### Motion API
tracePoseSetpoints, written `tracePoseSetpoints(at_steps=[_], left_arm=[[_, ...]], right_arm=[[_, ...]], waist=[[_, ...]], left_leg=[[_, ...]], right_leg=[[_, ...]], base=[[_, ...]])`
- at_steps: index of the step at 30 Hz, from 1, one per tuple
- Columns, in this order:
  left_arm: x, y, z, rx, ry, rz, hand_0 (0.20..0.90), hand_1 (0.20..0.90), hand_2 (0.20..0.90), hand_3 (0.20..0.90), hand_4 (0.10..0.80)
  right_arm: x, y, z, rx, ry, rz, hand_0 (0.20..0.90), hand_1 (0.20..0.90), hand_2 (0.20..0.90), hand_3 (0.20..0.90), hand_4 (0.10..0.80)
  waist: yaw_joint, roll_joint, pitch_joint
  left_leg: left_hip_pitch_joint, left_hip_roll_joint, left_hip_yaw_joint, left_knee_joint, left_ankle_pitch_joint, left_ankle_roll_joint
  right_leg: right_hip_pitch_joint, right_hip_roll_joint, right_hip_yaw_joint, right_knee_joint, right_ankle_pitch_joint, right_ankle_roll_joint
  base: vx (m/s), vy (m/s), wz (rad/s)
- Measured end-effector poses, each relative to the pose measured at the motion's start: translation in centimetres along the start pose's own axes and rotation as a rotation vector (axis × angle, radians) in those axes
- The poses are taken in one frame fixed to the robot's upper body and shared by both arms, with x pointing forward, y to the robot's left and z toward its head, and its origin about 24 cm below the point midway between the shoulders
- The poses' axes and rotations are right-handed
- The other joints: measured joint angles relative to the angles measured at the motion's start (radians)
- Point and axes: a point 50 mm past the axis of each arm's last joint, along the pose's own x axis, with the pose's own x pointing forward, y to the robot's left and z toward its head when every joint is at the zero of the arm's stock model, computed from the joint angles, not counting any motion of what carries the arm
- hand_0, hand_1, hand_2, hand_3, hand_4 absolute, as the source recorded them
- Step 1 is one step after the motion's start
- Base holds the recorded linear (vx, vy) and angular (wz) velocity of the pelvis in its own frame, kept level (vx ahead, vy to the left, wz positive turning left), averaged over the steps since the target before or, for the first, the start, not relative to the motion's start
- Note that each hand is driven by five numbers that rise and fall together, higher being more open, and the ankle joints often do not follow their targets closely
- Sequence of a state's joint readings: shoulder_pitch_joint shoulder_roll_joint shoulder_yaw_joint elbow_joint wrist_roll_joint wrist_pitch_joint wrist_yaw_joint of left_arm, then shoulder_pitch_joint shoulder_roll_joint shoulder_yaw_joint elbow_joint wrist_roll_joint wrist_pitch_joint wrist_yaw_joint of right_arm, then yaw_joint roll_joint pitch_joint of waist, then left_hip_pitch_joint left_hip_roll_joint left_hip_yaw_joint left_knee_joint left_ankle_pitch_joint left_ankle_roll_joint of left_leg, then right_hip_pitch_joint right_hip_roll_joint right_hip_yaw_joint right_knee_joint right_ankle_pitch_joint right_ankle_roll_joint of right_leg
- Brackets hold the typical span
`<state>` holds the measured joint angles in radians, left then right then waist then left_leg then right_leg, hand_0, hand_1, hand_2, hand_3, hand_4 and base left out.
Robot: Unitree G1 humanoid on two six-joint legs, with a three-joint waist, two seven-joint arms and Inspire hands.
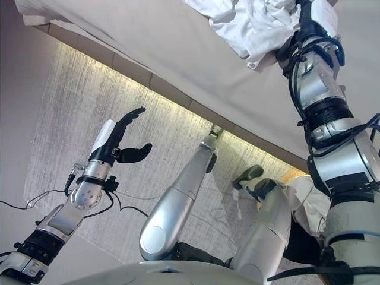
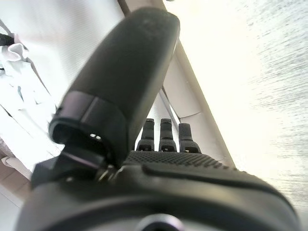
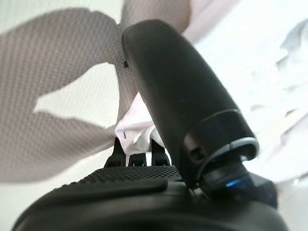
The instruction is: Pick up the clothes from the bed and place them into the basket
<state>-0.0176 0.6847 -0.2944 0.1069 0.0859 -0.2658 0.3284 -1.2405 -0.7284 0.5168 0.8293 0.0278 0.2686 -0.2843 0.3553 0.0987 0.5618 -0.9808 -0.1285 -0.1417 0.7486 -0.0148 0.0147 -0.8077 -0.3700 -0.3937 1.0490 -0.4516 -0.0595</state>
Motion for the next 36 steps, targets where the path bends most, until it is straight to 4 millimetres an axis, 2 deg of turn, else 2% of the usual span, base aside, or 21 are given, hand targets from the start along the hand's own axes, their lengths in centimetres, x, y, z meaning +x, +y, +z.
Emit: tracePoseSetpoints(at_steps=[1, 3, 5, 6, 7, 14, 17, 21, 29, 31, 34, 36], left_arm=[[-0.3, -0.1, -0.3, -0.001, 0.014, -0.006, 0.900, 0.900, 0.900, 0.900, 0.800], [-0.1, -0.1, 0.0, -0.010, 0.003, -0.003, 0.900, 0.900, 0.900, 0.900, 0.800], [0.4, 0.2, 0.4, -0.009, -0.019, 0.008, 0.900, 0.900, 0.900, 0.900, 0.800], [0.3, 0.3, 0.4, -0.008, -0.016, 0.008, 0.900, 0.900, 0.900, 0.900, 0.800], [-0.2, 0.2, -0.1, -0.009, 0.007, 0.004, 0.900, 0.900, 0.900, 0.900, 0.800], [-0.1, 0.2, -0.2, -0.009, 0.013, -0.007, 0.900, 0.900, 0.900, 0.900, 0.800], [0.0, 0.2, -0.4, -0.006, 0.018, -0.018, 0.900, 0.900, 0.900, 0.900, 0.800], [0.2, 0.2, -0.5, 0.000, 0.016, -0.038, 0.900, 0.900, 0.900, 0.900, 0.800], [1.2, 0.4, 0.1, 0.002, -0.021, -0.053, 0.900, 0.900, 0.900, 0.900, 0.800], [1.3, 0.4, 0.0, 0.006, -0.017, -0.064, 0.900, 0.900, 0.900, 0.900, 0.800], [1.0, 0.2, -0.6, 0.013, 0.015, -0.083, 0.900, 0.900, 0.900, 0.900, 0.800], [1.1, 0.3, -0.7, 0.016, 0.024, -0.086, 0.900, 0.900, 0.900, 0.900, 0.800]], right_arm=[[0.0, 0.1, 0.3, 0.040, -0.013, 0.010, 0.300, 0.300, 0.300, 0.200, 0.100], [0.1, -0.5, 0.4, 0.111, -0.015, -0.003, 0.300, 0.300, 0.300, 0.200, 0.100], [0.4, -1.9, 0.0, 0.211, 0.008, -0.047, 0.300, 0.300, 0.300, 0.200, 0.100], [0.4, -2.2, -0.4, 0.234, 0.023, -0.053, 0.300, 0.300, 0.300, 0.200, 0.100], [0.3, -1.7, -0.8, 0.273, 0.038, -0.035, 0.300, 0.300, 0.300, 0.200, 0.100], [-0.2, 0.2, -3.2, 0.304, 0.112, 0.040, 0.300, 0.300, 0.300, 0.200, 0.100], [-0.6, 1.1, -4.3, 0.317, 0.143, 0.099, 0.300, 0.300, 0.300, 0.200, 0.100], [-1.1, 2.4, -5.4, 0.328, 0.182, 0.174, 0.300, 0.300, 0.300, 0.200, 0.100], [-2.1, 4.1, -7.7, 0.359, 0.262, 0.291, 0.300, 0.300, 0.300, 0.200, 0.100], [-2.3, 4.2, -8.2, 0.388, 0.276, 0.317, 0.300, 0.300, 0.300, 0.200, 0.100], [-2.7, 4.7, -8.8, 0.398, 0.289, 0.357, 0.300, 0.300, 0.300, 0.200, 0.100], [-3.1, 5.0, -9.5, 0.427, 0.308, 0.384, 0.300, 0.300, 0.300, 0.200, 0.100]], waist=[[-0.001, 0.003, -0.001], [-0.013, 0.003, -0.001], [-0.022, 0.003, -0.001], [-0.019, 0.003, -0.001], [-0.006, 0.004, -0.001], [0.006, 0.006, -0.002], [0.010, 0.005, -0.002], [0.013, 0.005, -0.001], [0.009, 0.001, 0.000], [0.012, -0.001, 0.000], [0.010, -0.003, 0.000], [0.010, -0.009, -0.001]], left_leg=[[-0.006, 0.002, -0.001, 0.014, -0.013, -0.022], [-0.014, -0.001, 0.005, -0.009, -0.013, -0.025], [-0.012, 0.002, 0.015, -0.037, -0.036, -0.057], [-0.015, 0.001, 0.020, 0.038, -0.063, -0.029], [0.023, 0.007, 0.015, 0.088, -0.102, -0.028], [0.160, 0.008, 0.020, 0.010, -0.084, -0.026], [0.256, 0.010, 0.022, -0.039, -0.083, -0.026], [0.373, 0.022, 0.029, -0.103, -0.082, -0.025], [0.609, 0.031, 0.029, -0.260, -0.065, -0.005], [0.665, 0.043, 0.033, -0.307, -0.059, -0.008], [0.740, 0.045, 0.049, -0.374, -0.045, 0.001], [0.796, 0.051, 0.063, -0.419, -0.038, 0.003]], right_leg=[[-0.012, 0.015, 0.012, 0.026, -0.004, 0.002], [-0.035, 0.033, 0.030, 0.023, -0.004, 0.002], [-0.035, 0.025, 0.032, -0.023, 0.000, -0.008], [-0.029, 0.020, 0.031, -0.019, 0.002, -0.010], [-0.010, 0.025, 0.032, 0.004, 0.003, -0.009], [0.125, 0.034, 0.025, -0.073, 0.012, -0.009], [0.215, 0.040, 0.020, -0.128, 0.026, 0.009], [0.326, 0.056, 0.020, -0.203, 0.042, 0.020], [0.555, 0.085, -0.003, -0.375, 0.092, 0.054], [0.610, 0.107, -0.004, -0.445, 0.120, 0.056], [0.675, 0.112, -0.007, -0.511, 0.150, 0.067], [0.733, 0.130, -0.002, -0.591, 0.188, 0.079]], base=[[-0.011, -0.019, -0.28], [-0.006, -0.014, 0.09], [-0.007, -0.013, 0.36], [-0.006, -0.019, -0.06], [-0.001, -0.024, -0.16], [0.011, -0.025, 0.03], [0.023, -0.021, -0.05], [0.016, -0.011, -0.13], [0.028, -0.007, -0.05], [0.049, 0.018, -0.14], [0.040, 0.026, -0.20], [0.107, -0.013, -0.18]])
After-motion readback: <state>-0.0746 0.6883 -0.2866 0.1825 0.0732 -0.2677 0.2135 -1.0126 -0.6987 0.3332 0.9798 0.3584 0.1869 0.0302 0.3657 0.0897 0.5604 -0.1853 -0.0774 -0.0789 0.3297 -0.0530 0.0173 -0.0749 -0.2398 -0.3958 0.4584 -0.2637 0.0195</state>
